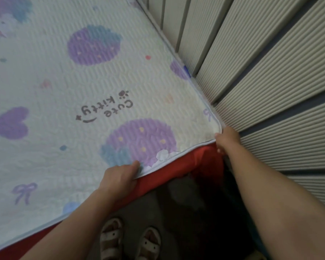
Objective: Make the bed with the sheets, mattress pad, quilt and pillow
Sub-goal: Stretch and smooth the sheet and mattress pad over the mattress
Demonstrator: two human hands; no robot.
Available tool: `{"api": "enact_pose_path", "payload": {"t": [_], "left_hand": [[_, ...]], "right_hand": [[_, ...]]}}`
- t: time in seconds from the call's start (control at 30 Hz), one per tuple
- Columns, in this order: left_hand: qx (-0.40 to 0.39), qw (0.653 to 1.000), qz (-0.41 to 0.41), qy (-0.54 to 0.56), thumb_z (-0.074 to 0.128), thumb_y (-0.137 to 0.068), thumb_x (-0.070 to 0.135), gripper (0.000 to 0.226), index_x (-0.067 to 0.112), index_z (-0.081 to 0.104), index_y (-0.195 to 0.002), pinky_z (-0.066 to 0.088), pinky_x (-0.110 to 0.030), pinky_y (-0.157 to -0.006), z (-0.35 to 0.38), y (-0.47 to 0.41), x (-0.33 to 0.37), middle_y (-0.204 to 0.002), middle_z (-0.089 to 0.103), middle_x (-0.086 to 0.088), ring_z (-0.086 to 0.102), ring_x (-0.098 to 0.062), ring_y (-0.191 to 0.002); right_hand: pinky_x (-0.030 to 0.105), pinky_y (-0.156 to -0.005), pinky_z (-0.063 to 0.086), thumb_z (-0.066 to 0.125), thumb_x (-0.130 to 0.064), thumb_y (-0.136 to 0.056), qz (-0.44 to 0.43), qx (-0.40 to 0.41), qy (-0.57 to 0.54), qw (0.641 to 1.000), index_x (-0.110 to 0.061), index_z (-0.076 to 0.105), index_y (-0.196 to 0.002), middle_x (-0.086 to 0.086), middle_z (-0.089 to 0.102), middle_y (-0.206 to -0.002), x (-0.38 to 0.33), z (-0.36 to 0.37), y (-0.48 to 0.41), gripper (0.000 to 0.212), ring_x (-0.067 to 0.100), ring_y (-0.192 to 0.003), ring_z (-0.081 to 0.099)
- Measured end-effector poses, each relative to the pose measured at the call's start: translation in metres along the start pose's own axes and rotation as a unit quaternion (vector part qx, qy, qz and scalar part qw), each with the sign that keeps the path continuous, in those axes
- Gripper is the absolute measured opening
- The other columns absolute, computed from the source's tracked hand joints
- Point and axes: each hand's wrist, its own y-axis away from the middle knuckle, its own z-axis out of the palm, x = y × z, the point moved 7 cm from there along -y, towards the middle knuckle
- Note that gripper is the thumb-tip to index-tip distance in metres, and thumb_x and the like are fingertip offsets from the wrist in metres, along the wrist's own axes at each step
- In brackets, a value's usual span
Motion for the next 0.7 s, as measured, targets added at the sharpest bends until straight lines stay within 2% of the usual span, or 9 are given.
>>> {"api": "enact_pose_path", "payload": {"t": [0.03, 0.1, 0.17, 0.23, 0.33, 0.43, 0.57, 0.7], "left_hand": [[-0.026, 0.999, -0.019, 0.008, 0.050, -0.072, 0.037, 0.030, 0.023, 0.042, -0.097, 0.039, -0.029, -0.053, 0.003, 0.000, -0.001, -0.086, 0.068, -0.001, 0.067, -0.028, -0.079], [-0.069, 0.996, -0.049, 0.032, 0.048, -0.083, 0.049, 0.031, 0.024, 0.043, -0.101, 0.039, -0.031, -0.065, 0.005, -0.002, -0.004, -0.103, 0.064, 0.001, 0.062, -0.027, -0.098], [-0.088, 0.993, -0.055, 0.058, 0.050, -0.084, 0.058, 0.036, 0.025, 0.041, -0.094, 0.041, -0.032, -0.069, 0.001, -0.002, -0.002, -0.103, 0.063, 0.001, 0.061, -0.026, -0.097], [-0.091, 0.991, -0.051, 0.078, 0.048, -0.085, 0.062, 0.038, 0.026, 0.037, -0.086, 0.043, -0.033, -0.071, -0.002, -0.002, 0.001, -0.099, 0.063, 0.000, 0.061, -0.026, -0.094], [-0.088, 0.990, -0.059, 0.093, 0.044, -0.089, 0.058, 0.034, 0.024, 0.042, -0.086, 0.045, -0.035, -0.074, -0.013, 0.002, 0.002, -0.098, 0.062, -0.001, 0.060, -0.025, -0.094], [-0.052, 0.989, -0.078, 0.111, 0.043, -0.093, 0.048, 0.028, 0.022, 0.053, -0.097, 0.045, -0.035, -0.076, -0.028, 0.012, -0.009, -0.102, 0.062, -0.001, 0.059, -0.024, -0.097], [-0.007, 0.985, -0.123, 0.118, 0.042, -0.095, 0.038, 0.022, 0.022, 0.055, -0.101, 0.046, -0.035, -0.076, -0.043, 0.046, -0.047, -0.102, 0.063, -0.001, 0.059, -0.025, -0.095], [0.052, 0.969, -0.200, 0.135, 0.043, -0.094, 0.036, 0.021, 0.020, 0.058, -0.096, 0.043, -0.033, -0.071, -0.055, 0.109, -0.109, -0.096, 0.065, -0.001, 0.060, -0.025, -0.092]], "right_hand": [[0.046, -0.076, 0.057, 0.058, -0.017, -0.088, 0.009, -0.009, 0.008, 1.000, 0.005, 0.062, -0.108, 0.028, 0.067, -0.100, 0.003, 0.004, 0.002, 0.030, 0.040, -0.084, 0.069], [0.043, -0.085, 0.052, 0.059, -0.016, -0.088, 0.008, 0.009, 0.040, 0.999, 0.004, 0.057, -0.114, 0.028, 0.063, -0.112, 0.004, 0.002, 0.005, 0.033, 0.040, -0.101, 0.064], [0.042, -0.092, 0.047, 0.058, -0.016, -0.088, -0.010, 0.033, 0.059, 0.998, 0.002, 0.051, -0.118, 0.027, 0.057, -0.124, -0.002, -0.005, 0.012, 0.036, 0.040, -0.115, 0.056], [0.043, -0.092, 0.045, 0.056, -0.013, -0.088, -0.034, 0.049, 0.062, 0.996, 0.001, 0.046, -0.119, 0.028, 0.054, -0.124, -0.011, -0.011, 0.019, 0.035, 0.042, -0.116, 0.053], [0.043, -0.089, 0.046, 0.053, -0.009, -0.087, -0.082, 0.070, 0.063, 0.992, 0.002, 0.044, -0.118, 0.031, 0.055, -0.119, -0.035, -0.021, 0.034, 0.034, 0.044, -0.111, 0.055], [0.040, -0.086, 0.046, 0.054, -0.014, -0.088, -0.154, 0.073, 0.037, 0.985, -0.005, 0.050, -0.112, 0.027, 0.059, -0.113, -0.076, -0.021, 0.057, 0.026, 0.041, -0.105, 0.057], [0.036, -0.075, 0.045, 0.055, -0.024, -0.089, -0.272, 0.015, 0.037, 0.962, -0.017, 0.051, -0.098, 0.017, 0.063, -0.094, -0.142, 0.014, 0.109, 0.012, 0.034, -0.089, 0.060], [0.035, -0.067, 0.046, 0.053, -0.026, -0.091, -0.390, -0.053, 0.062, 0.917, -0.021, 0.051, -0.092, 0.012, 0.062, -0.078, -0.208, 0.071, 0.181, 0.005, 0.031, -0.077, 0.059]]}}
